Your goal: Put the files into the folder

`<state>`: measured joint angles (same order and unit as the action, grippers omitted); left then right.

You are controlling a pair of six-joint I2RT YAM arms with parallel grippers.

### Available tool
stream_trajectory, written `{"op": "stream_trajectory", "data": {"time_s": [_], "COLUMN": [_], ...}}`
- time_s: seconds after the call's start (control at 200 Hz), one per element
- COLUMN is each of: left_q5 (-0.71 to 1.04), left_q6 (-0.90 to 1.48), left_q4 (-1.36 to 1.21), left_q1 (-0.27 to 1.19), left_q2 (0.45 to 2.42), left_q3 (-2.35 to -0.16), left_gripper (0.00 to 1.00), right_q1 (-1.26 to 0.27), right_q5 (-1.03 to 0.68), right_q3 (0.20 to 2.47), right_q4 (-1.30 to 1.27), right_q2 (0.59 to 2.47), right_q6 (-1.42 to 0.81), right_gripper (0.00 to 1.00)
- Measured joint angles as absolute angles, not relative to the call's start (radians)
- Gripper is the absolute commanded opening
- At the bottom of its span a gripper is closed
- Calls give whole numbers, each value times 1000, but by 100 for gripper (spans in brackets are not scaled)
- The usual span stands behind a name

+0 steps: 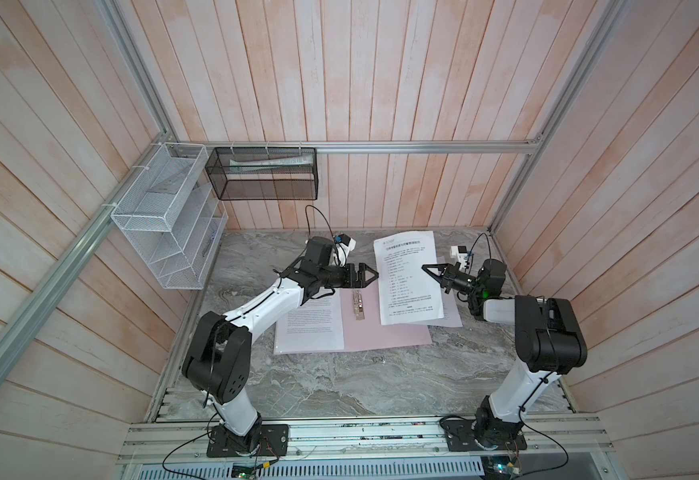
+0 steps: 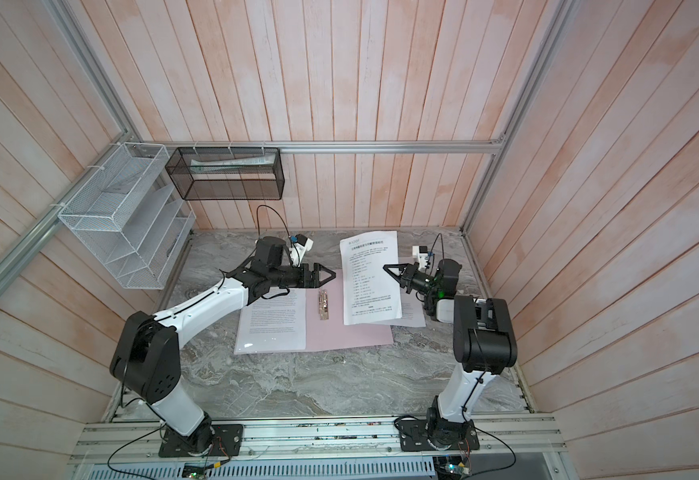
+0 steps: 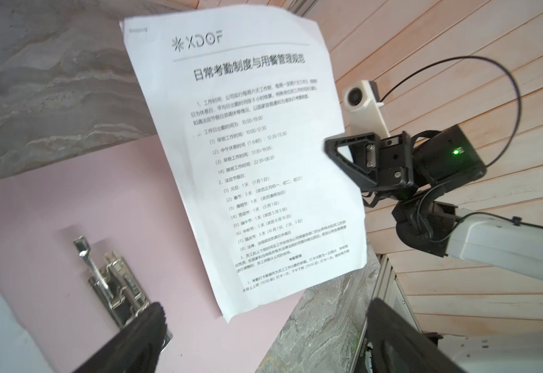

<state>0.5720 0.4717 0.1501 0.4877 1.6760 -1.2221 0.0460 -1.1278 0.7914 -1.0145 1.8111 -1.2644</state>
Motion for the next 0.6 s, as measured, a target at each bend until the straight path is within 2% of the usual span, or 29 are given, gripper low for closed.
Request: {"op": "stream_trajectory", "data": {"time_s": [0.36,0.6], "left_q5": [516,515], "left_q6": [496,496], "left_q4": [132,134], "left_q1": [416,407], "left_q2": [1550,1541], "left_q3": [-1018,-1002], "left_gripper": [99,99], "right_q1": [-28,-66], "right_q5": [-1101,-1006], "right_q3": [726,628], "right_q4": [-1225,-1432], "right_q2": [1870,2037], "right_q6": [-1452,-1599], "right_gripper": [0,0]}}
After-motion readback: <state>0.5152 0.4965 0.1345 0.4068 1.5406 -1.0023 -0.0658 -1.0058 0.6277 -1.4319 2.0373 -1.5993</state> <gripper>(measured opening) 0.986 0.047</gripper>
